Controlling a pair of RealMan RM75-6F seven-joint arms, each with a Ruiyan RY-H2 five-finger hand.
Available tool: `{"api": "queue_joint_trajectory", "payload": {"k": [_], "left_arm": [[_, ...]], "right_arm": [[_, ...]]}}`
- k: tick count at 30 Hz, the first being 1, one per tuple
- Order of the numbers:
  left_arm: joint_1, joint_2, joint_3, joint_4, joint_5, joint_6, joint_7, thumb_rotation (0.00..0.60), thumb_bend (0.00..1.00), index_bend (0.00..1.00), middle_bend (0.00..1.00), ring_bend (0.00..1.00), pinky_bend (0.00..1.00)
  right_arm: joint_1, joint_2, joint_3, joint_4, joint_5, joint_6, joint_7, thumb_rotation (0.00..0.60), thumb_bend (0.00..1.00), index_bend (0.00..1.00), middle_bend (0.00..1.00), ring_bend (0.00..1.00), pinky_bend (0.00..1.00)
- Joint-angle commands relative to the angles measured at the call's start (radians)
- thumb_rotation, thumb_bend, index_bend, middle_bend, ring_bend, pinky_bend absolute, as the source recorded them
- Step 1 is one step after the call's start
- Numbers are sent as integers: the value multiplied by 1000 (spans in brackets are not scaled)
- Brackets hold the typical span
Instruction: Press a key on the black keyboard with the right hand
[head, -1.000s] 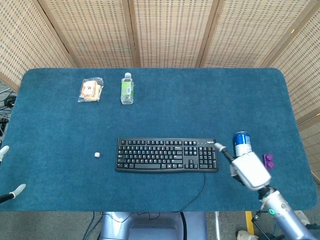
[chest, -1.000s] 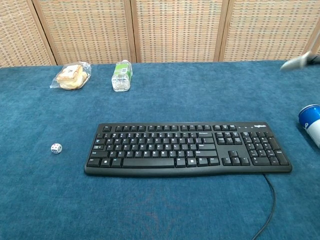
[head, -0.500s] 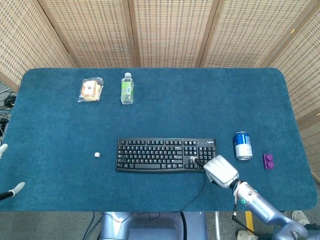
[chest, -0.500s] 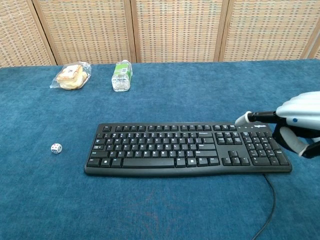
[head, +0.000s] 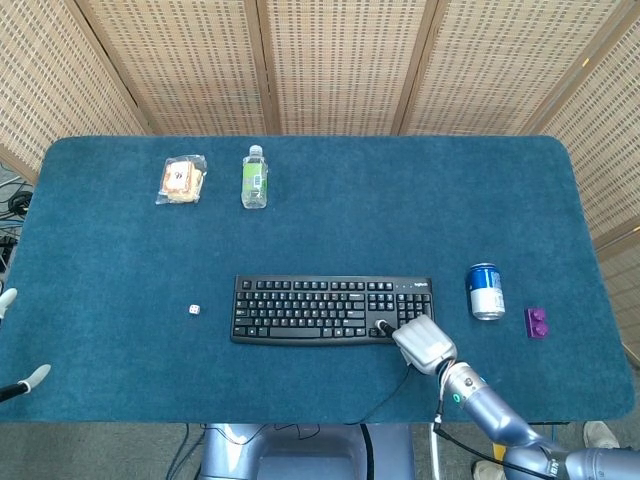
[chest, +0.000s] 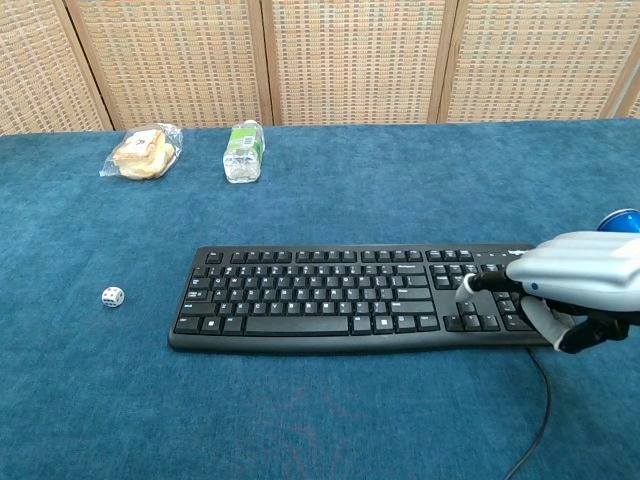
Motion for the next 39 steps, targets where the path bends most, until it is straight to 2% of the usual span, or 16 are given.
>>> {"api": "queue_joint_trajectory", "payload": {"k": [1, 17, 39], "left_arm": [[0, -1, -1, 0, -1, 0, 1, 600, 0, 0, 0, 0, 0], [-1, 1, -4, 2, -8, 0, -6, 600, 0, 0, 0, 0, 0], [-2, 0, -4, 3, -7, 0, -6, 600, 0, 0, 0, 0, 0]], "right_arm": [[17, -12, -13, -10, 38, 26, -28, 600, 1000, 128, 745, 942, 1000], [90, -36, -48, -45, 220, 118, -144, 600, 1000, 137, 747, 942, 1000], [167, -73, -103, -64, 355, 224, -253, 600, 1000, 155, 750, 942, 1000]]}}
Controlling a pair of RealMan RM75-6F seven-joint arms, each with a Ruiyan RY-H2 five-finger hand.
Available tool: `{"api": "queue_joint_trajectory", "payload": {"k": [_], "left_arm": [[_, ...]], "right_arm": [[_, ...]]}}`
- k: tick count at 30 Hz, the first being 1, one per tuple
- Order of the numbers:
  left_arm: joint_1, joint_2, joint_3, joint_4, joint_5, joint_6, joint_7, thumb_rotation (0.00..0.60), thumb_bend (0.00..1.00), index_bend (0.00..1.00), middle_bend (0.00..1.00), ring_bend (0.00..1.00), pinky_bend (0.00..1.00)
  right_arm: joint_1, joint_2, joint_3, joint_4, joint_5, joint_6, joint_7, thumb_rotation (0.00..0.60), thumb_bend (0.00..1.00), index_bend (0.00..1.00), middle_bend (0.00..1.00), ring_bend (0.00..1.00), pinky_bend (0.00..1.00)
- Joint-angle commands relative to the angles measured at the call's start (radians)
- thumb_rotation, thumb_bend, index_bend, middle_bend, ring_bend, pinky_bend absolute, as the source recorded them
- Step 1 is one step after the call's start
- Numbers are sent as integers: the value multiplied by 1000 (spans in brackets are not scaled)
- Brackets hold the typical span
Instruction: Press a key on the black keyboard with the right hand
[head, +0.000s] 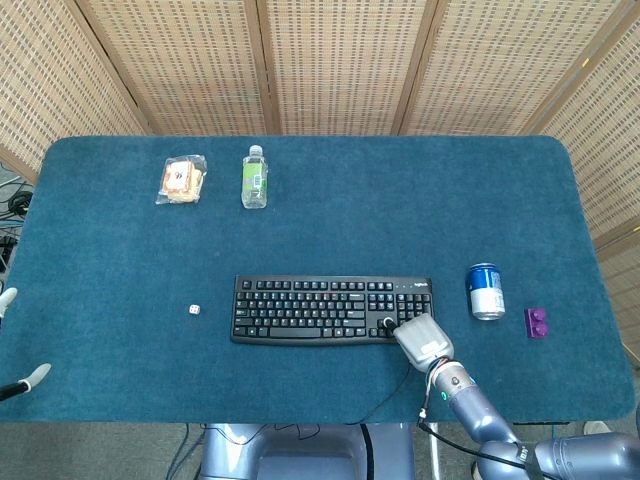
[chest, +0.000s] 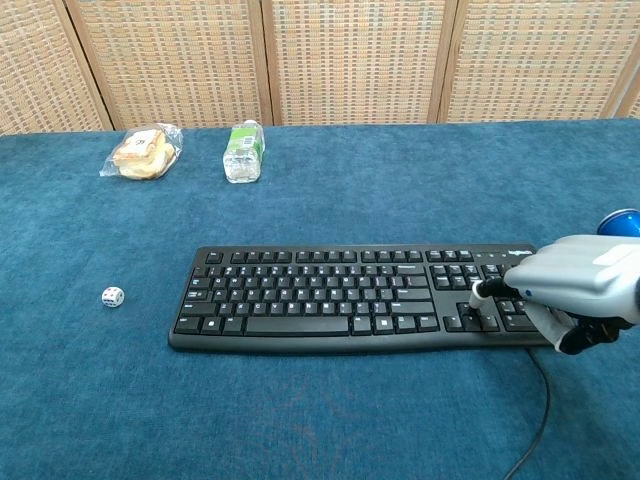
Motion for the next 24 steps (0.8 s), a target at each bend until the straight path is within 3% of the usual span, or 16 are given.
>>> {"api": "queue_joint_trajectory", "payload": {"k": [1, 5, 11, 14, 16, 17, 19, 20, 21, 22, 24], "left_arm": [[1, 1, 0, 0, 2, 2, -3, 600, 0, 0, 0, 0, 0], [1, 3, 0, 0, 1, 3, -9, 600, 0, 0, 0, 0, 0], [4, 5, 2, 0, 7, 7, -12, 600, 0, 0, 0, 0, 0], [6, 6, 4, 0, 11, 12, -16, 600, 0, 0, 0, 0, 0], [7, 8, 5, 1, 12, 14, -22, 600, 0, 0, 0, 0, 0], [8, 9, 5, 2, 12, 15, -24, 600, 0, 0, 0, 0, 0], [8, 10, 4, 3, 13, 16, -27, 600, 0, 0, 0, 0, 0], [8, 10, 5, 3, 13, 16, -27, 600, 0, 0, 0, 0, 0], [8, 10, 5, 3, 14, 16, -26, 600, 0, 0, 0, 0, 0], [8, 10, 5, 4, 15, 15, -25, 600, 0, 0, 0, 0, 0], [8, 9, 7, 3, 19, 16, -22, 600, 0, 0, 0, 0, 0]], "right_arm": [[7, 4, 1, -18, -1, 21, -1, 600, 1000, 154, 750, 942, 1000], [-3, 56, 22, -102, -99, 71, 41, 600, 1000, 154, 751, 942, 1000], [-48, 182, 61, -253, -351, 189, 127, 600, 1000, 162, 751, 942, 1000], [-94, 230, 76, -264, -516, 270, 209, 600, 1000, 167, 716, 934, 1000], [-152, 260, 71, -221, -667, 346, 337, 600, 979, 167, 641, 895, 953], [-180, 266, 66, -186, -729, 383, 405, 600, 870, 167, 564, 816, 860], [-242, 262, 51, -93, -830, 469, 547, 600, 538, 160, 391, 549, 605], [-260, 261, 42, -61, -853, 488, 587, 600, 274, 143, 260, 326, 415], [-281, 262, 30, -29, -865, 504, 625, 600, 100, 116, 141, 140, 259], [-304, 265, 15, 3, -868, 518, 662, 600, 23, 96, 70, 52, 170], [-352, 270, -13, 70, -862, 541, 737, 600, 0, 67, 5, 0, 63]]}}
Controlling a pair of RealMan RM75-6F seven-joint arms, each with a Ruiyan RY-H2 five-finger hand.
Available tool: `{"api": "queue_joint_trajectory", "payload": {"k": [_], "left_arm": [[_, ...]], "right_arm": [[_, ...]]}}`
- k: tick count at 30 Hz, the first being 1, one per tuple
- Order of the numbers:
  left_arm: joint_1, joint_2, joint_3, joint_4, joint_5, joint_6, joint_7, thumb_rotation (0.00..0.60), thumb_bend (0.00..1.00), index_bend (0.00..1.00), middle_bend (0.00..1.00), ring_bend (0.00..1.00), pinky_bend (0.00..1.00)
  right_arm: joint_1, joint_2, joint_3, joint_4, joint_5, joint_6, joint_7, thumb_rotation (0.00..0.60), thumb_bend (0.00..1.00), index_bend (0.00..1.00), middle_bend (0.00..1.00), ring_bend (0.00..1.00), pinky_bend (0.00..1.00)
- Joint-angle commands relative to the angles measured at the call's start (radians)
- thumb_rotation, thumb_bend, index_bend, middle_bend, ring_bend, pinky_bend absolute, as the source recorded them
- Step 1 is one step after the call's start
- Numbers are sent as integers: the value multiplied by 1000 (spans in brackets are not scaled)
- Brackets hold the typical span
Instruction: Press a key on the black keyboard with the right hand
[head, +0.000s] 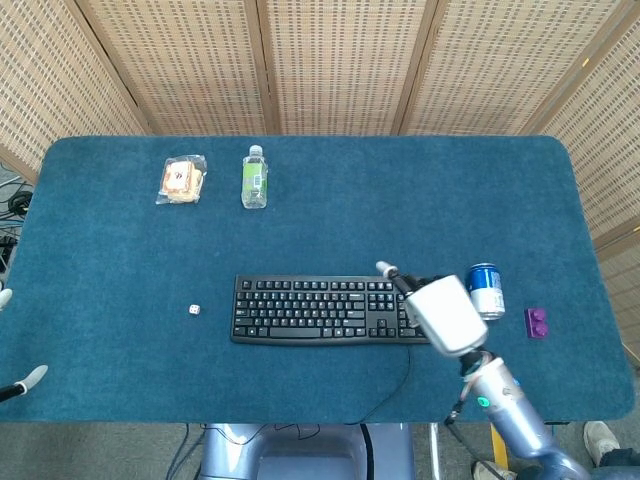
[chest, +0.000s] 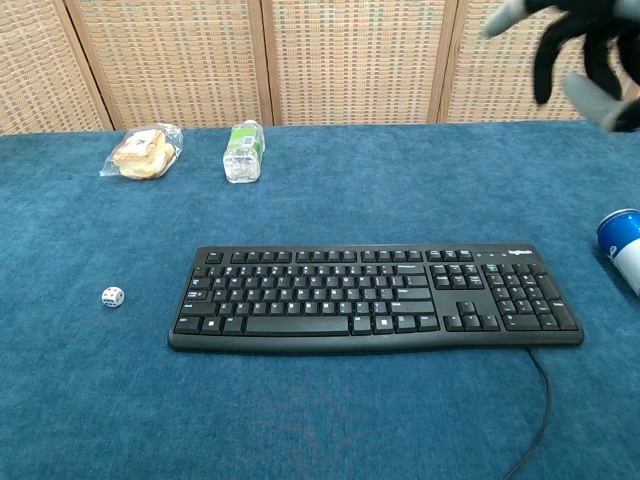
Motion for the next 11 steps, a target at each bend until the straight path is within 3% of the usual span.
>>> {"api": "queue_joint_trajectory", "payload": {"k": [1, 5, 11], "left_arm": [[1, -2, 2, 0, 7, 2, 4, 600, 0, 0, 0, 0, 0], [3, -12, 4, 3, 13, 6, 23, 600, 0, 0, 0, 0, 0], [0, -31, 2, 7, 5, -1, 68, 600, 0, 0, 0, 0, 0]], "right_arm": [[-172, 38, -68, 212, -90, 148, 273, 600, 0, 60, 0, 0, 33], [-254, 19, -85, 340, -79, 189, 432, 600, 0, 43, 0, 0, 0], [-334, -10, -82, 419, -37, 224, 533, 600, 0, 38, 0, 0, 0]]}}
